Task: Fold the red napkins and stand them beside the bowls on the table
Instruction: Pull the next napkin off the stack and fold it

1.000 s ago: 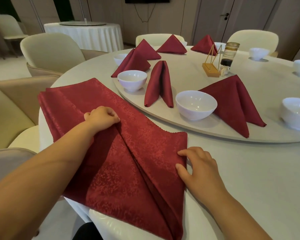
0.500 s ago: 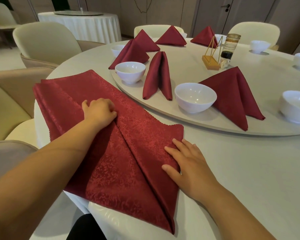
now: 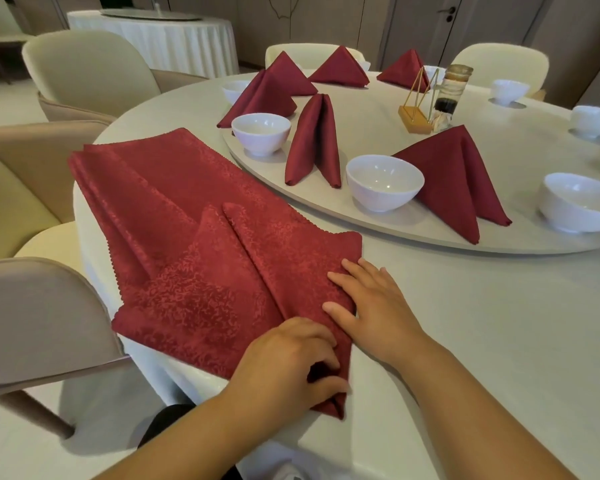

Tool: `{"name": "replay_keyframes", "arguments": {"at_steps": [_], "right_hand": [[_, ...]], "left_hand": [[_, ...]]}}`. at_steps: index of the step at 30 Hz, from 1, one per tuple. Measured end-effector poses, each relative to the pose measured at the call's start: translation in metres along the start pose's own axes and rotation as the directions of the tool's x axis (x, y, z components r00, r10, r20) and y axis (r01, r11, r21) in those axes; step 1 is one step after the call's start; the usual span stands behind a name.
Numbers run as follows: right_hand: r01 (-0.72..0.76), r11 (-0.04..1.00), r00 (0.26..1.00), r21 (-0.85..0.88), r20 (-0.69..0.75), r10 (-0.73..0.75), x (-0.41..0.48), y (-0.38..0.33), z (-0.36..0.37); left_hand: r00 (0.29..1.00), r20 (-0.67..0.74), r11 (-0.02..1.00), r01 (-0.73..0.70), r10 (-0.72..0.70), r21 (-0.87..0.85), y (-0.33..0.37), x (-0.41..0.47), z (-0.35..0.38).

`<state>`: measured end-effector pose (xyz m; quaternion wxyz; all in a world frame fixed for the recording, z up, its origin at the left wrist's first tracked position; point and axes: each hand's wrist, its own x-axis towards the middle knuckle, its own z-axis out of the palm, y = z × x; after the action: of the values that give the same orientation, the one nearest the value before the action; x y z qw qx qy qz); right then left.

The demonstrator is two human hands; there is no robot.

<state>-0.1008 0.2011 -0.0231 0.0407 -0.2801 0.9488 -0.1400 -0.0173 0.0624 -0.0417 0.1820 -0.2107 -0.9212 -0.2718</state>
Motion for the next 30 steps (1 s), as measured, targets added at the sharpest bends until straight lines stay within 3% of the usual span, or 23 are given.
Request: {"name": "replay_keyframes", "arguments": {"at_steps": [8,14,16,22,24,26,28,30], "right_hand": [[-0.041,0.996,0.993,-0.074,0.103,0.049,0.011,-0.001,-0.003],[-0.079,0.990,0.992,-0.120,0.087,0.089,0.043,0.023,-0.014],[-0.067,0.993,0.997,-0.097,0.036,0.071,0.048,0.023,-0.015],[0.010,0.998,0.947,0.063,-0.320,0.011,0.030,0.018,-0.016],[0.102,0.995,0.954,0.004,-0.283,-0.097,0.022,0.016,-0.016],[0.161,0.986,0.977,-0.052,-0.136,-0.166,0.015,0.016,-0.011],[0.149,0.989,0.988,-0.019,-0.047,-0.149,0.011,0.017,-0.005],[0.134,0.991,0.989,0.009,-0.068,-0.133,0.009,0.017,-0.002]], "left_hand": [[0.999,-0.049,0.998,-0.018,0.021,0.060,-0.001,-0.003,0.003],[0.996,-0.082,0.997,-0.017,0.023,0.076,-0.001,-0.003,0.005],[0.997,-0.076,0.997,-0.014,0.019,0.075,-0.001,-0.004,0.005],[0.997,-0.077,0.997,-0.011,0.017,0.080,-0.002,-0.004,0.005],[0.997,-0.068,0.996,-0.015,0.021,0.085,-0.001,-0.003,0.004],[0.998,-0.046,0.996,-0.029,0.033,0.089,-0.001,-0.002,0.003],[0.999,-0.007,0.992,-0.050,0.051,0.118,0.001,-0.001,0.001],[0.998,0.033,0.984,-0.065,0.060,0.165,0.005,0.000,0.000]]}}
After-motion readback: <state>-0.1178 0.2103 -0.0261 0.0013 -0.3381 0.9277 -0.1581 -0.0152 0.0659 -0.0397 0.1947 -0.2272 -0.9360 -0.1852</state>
